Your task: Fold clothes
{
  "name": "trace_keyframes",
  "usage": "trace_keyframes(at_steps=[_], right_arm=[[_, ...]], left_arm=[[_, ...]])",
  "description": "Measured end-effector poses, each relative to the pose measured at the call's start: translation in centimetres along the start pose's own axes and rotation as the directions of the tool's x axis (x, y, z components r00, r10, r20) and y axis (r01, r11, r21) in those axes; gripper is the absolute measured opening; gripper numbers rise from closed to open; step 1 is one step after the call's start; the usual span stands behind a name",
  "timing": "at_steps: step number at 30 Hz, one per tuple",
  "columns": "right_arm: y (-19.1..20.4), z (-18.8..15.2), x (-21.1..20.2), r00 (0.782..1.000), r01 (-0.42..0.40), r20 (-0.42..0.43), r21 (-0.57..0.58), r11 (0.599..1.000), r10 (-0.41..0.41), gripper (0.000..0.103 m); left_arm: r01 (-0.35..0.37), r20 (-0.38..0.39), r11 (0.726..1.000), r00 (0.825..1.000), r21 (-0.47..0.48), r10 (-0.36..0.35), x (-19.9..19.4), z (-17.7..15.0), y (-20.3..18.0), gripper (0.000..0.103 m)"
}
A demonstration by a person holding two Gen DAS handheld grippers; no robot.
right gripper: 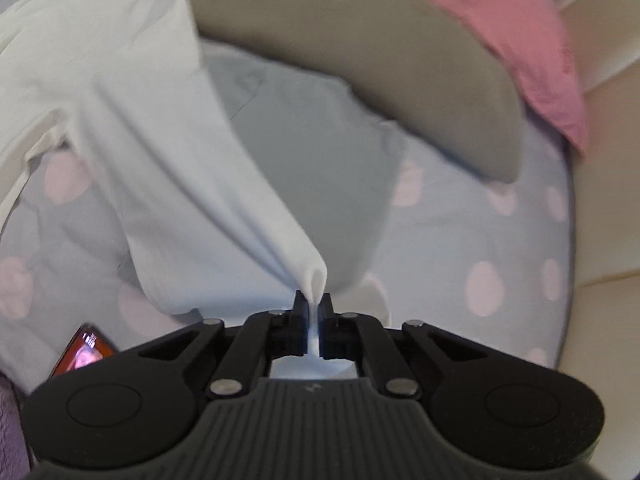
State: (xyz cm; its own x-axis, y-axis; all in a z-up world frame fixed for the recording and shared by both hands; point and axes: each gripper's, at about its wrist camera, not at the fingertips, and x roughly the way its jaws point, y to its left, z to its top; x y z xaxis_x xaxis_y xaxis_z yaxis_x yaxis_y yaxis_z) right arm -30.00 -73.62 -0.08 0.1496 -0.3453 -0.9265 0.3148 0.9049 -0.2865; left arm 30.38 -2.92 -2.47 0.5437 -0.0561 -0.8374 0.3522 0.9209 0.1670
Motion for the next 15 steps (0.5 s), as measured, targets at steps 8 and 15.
trace_keyframes(at_steps=[8, 15], right_arm=[[1.5, 2.0, 3.8, 0.981, 0.151, -0.124, 0.031, 0.988, -0.146, 0.007], [2.0, 1.1, 3.6, 0.973, 0.173, -0.155, -0.002, 0.985, -0.172, 0.042]], left_arm=[[0.007, 0.020, 1.000, 1.000, -0.023, -0.006, -0.8, -0.1, 1.2, 0.003], [0.027, 0.099, 1.000, 0.995, -0.015, -0.026, -3.5, 1.1, 1.3, 0.028]])
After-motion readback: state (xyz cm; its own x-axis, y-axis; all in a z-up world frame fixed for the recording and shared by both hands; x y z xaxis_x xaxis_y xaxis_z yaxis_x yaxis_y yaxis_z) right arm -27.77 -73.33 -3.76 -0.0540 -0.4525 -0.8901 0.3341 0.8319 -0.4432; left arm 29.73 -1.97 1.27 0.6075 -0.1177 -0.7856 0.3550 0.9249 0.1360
